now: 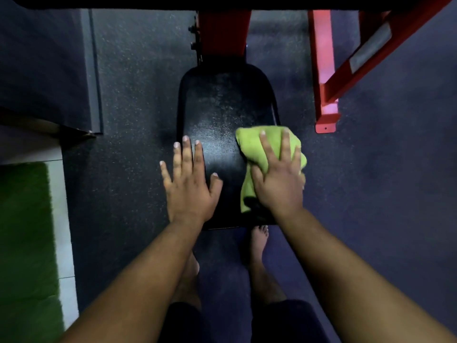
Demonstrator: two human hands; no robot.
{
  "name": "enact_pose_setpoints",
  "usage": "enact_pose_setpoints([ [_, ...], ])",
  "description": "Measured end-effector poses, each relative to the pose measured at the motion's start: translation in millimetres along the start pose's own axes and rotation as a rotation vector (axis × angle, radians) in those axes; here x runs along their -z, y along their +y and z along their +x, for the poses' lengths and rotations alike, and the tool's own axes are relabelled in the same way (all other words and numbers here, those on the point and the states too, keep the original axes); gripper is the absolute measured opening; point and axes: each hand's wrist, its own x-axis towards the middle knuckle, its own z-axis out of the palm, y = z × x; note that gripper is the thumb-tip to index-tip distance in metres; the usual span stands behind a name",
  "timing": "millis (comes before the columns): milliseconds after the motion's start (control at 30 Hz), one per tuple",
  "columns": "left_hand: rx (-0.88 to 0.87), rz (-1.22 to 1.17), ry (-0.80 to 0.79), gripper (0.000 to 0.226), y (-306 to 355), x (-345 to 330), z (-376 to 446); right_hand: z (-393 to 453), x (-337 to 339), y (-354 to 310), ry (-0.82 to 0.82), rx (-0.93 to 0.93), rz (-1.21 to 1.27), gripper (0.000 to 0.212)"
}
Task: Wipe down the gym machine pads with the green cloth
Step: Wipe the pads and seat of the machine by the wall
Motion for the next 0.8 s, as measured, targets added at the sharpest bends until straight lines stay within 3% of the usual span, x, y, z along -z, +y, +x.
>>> enact_pose_setpoints([
  [167, -0.005, 0.055, -0.015, 0.081, 0, 0, 0, 90, 14, -24, -0.056, 0.114, -0.034, 0.076],
  [400, 0.001, 0.045, -0.036, 0.082, -1, 2, 0, -8, 10, 12, -0.107, 0.146, -0.102, 0.078],
  [633, -0.005, 0.045, 0.020, 0.085, -2, -2, 0, 132, 13, -75, -0.061, 0.105, -0.132, 0.073],
  [800, 0.033, -0.114, 0.100, 0.087, -3, -3, -4, 148, 7, -116, -0.100, 0.431, -0.305, 0.068],
])
